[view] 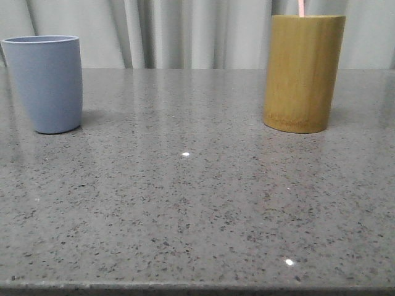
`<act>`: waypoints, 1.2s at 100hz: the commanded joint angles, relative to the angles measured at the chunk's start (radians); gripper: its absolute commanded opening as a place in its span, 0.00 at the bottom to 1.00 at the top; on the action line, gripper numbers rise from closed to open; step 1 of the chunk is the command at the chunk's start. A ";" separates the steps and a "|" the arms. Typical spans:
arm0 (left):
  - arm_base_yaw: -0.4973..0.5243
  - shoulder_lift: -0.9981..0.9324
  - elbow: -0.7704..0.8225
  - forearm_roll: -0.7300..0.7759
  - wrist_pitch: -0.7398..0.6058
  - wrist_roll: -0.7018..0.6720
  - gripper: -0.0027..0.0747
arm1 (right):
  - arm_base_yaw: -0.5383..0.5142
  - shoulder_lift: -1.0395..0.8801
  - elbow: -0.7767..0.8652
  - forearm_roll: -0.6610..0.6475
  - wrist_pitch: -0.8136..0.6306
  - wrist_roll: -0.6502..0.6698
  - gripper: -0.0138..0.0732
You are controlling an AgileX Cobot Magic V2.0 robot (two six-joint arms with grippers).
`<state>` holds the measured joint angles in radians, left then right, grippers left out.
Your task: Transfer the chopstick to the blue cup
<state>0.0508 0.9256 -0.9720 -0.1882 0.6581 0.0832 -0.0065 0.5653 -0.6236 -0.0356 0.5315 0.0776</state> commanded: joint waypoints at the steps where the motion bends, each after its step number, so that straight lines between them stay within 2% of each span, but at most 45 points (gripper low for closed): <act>1: -0.001 0.055 -0.093 -0.041 -0.025 0.019 0.68 | -0.003 0.008 -0.037 -0.001 -0.082 0.000 0.58; 17: -0.019 0.177 -0.227 -0.055 0.100 0.034 0.68 | -0.003 0.008 -0.037 -0.001 -0.083 0.000 0.58; 42: -0.145 0.393 -0.436 -0.055 0.225 0.034 0.68 | -0.003 0.008 -0.037 -0.001 -0.094 0.000 0.58; 56: -0.170 0.502 -0.516 -0.051 0.306 0.034 0.67 | -0.003 0.008 -0.037 -0.001 -0.096 0.000 0.58; 85: -0.170 0.609 -0.547 -0.055 0.393 0.034 0.67 | -0.003 0.008 -0.037 -0.001 -0.096 0.000 0.58; 120: -0.170 0.663 -0.547 -0.057 0.424 0.034 0.66 | -0.003 0.008 -0.037 -0.001 -0.096 0.000 0.58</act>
<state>-0.1109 1.6091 -1.4869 -0.2219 1.0936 0.1200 -0.0065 0.5653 -0.6236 -0.0339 0.5151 0.0793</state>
